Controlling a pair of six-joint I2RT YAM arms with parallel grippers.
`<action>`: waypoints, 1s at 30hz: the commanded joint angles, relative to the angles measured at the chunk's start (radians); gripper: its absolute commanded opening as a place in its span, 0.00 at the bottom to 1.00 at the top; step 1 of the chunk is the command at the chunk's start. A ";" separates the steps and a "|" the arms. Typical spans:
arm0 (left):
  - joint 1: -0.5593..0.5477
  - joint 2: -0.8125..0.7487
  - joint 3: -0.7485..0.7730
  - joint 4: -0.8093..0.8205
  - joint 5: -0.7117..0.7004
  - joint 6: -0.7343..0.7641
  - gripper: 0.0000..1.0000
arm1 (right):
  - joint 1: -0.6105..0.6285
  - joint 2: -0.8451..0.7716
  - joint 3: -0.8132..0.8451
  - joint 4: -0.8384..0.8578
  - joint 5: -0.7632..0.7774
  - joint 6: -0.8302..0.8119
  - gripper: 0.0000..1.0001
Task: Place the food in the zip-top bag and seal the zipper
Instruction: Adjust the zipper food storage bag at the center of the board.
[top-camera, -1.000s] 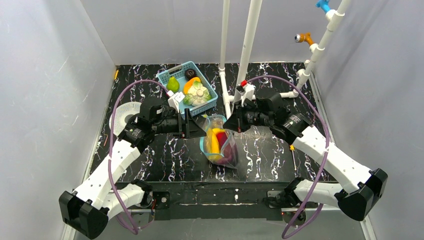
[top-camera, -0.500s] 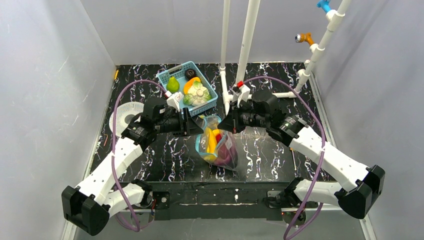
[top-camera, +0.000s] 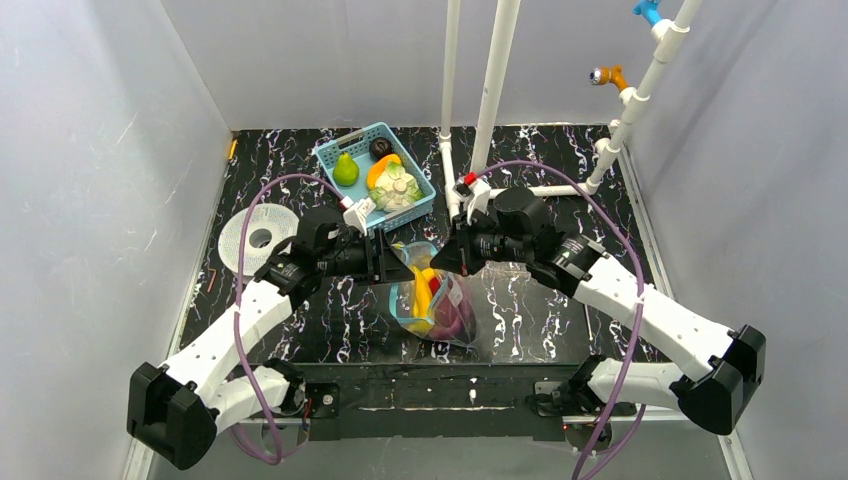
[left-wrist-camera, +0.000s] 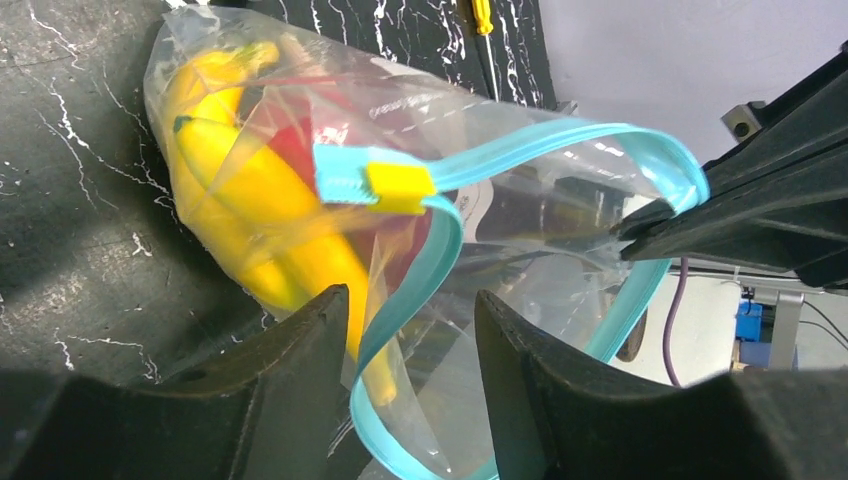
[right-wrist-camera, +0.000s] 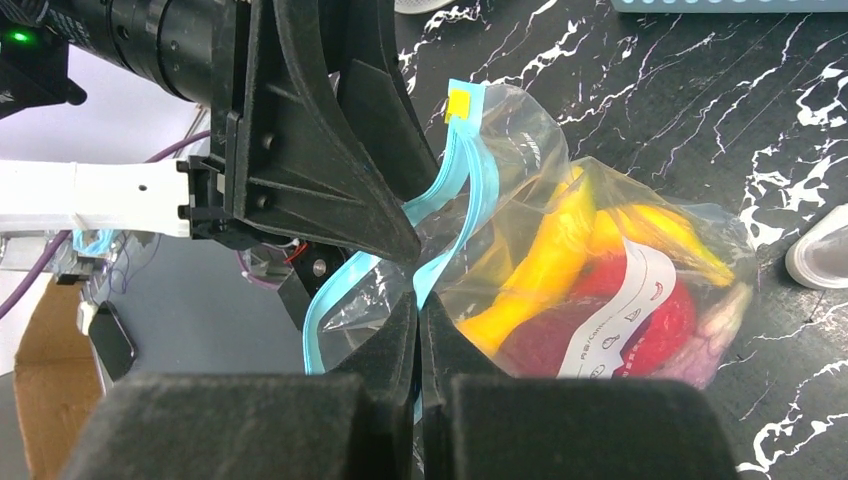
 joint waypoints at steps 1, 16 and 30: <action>-0.016 0.001 0.018 0.061 0.026 -0.003 0.38 | 0.023 0.008 0.036 0.035 0.007 -0.038 0.01; -0.018 -0.164 0.043 0.046 -0.160 -0.156 0.00 | 0.231 0.083 0.160 -0.139 0.313 -0.228 0.42; -0.020 -0.166 0.001 0.063 -0.290 -0.361 0.00 | 0.495 0.265 0.315 -0.254 0.819 -0.335 0.98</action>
